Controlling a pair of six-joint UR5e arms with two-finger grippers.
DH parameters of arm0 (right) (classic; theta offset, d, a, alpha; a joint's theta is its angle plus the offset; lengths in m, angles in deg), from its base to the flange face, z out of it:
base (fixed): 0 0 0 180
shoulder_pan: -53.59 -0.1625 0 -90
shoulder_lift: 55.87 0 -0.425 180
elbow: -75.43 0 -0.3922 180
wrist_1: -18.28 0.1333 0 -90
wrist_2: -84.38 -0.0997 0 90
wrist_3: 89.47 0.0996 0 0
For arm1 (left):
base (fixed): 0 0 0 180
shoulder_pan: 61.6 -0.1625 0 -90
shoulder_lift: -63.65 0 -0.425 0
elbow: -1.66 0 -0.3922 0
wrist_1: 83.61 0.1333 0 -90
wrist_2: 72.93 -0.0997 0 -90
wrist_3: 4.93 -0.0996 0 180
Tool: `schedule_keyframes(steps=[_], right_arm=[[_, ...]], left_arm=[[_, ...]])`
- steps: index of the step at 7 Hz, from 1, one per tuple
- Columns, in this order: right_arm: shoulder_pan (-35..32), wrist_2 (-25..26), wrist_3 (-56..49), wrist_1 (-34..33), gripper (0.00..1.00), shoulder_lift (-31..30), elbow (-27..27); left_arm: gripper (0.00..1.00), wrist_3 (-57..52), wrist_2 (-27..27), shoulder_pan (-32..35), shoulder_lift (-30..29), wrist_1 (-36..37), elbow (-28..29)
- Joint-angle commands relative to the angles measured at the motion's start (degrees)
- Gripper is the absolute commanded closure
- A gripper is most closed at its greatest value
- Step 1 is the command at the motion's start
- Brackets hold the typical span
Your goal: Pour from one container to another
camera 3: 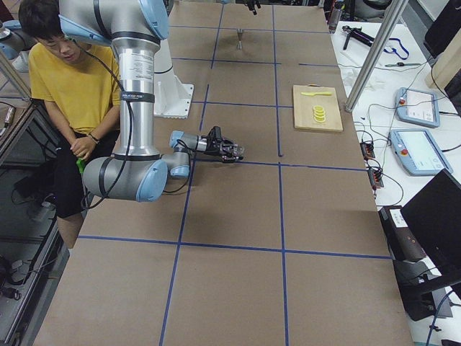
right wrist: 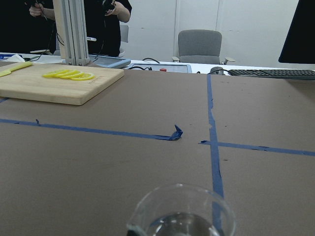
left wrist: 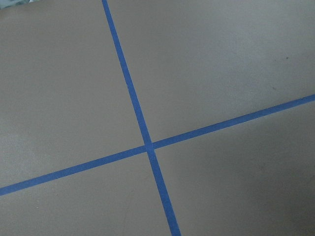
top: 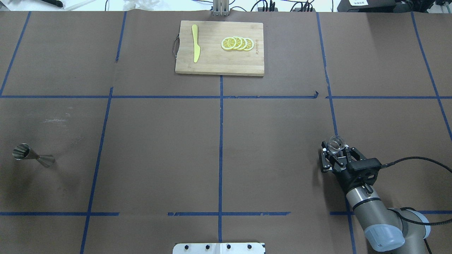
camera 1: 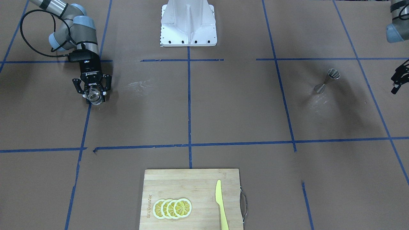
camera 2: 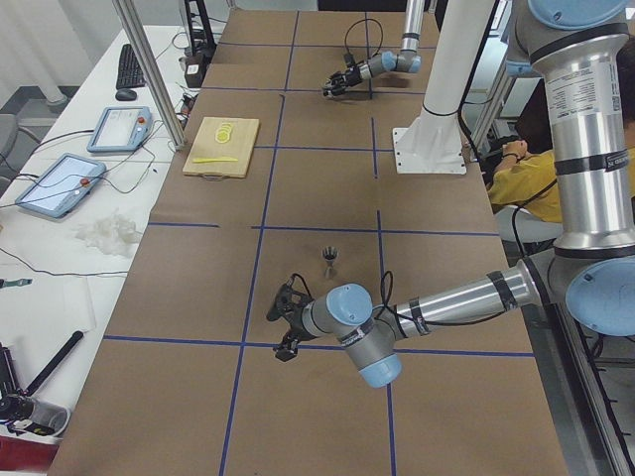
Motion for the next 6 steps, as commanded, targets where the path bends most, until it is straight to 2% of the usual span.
schedule_keyframes(steps=[1,2,4,5,6], right_arm=[[0.0,0.1,0.0,0.0,0.23,0.0,-0.1],[0.0,0.1,0.0,0.0,0.19,0.0,-0.1],[0.1,0.1,0.0,0.0,0.19,0.0,-0.1],[0.1,0.1,0.1,0.0,0.0,0.0,-0.1],[0.3,0.1,0.0,1.0,0.0,-0.6,-0.1]], left_arm=[[0.01,0.0,0.0,0.0,0.1,0.0,-0.2],[0.01,0.0,0.0,0.0,0.1,0.0,-0.2],[0.01,0.0,0.0,0.0,0.1,0.0,-0.2],[0.01,0.0,0.0,0.0,0.1,0.0,-0.3],[0.0,0.0,0.0,0.0,0.2,0.0,-0.3]])
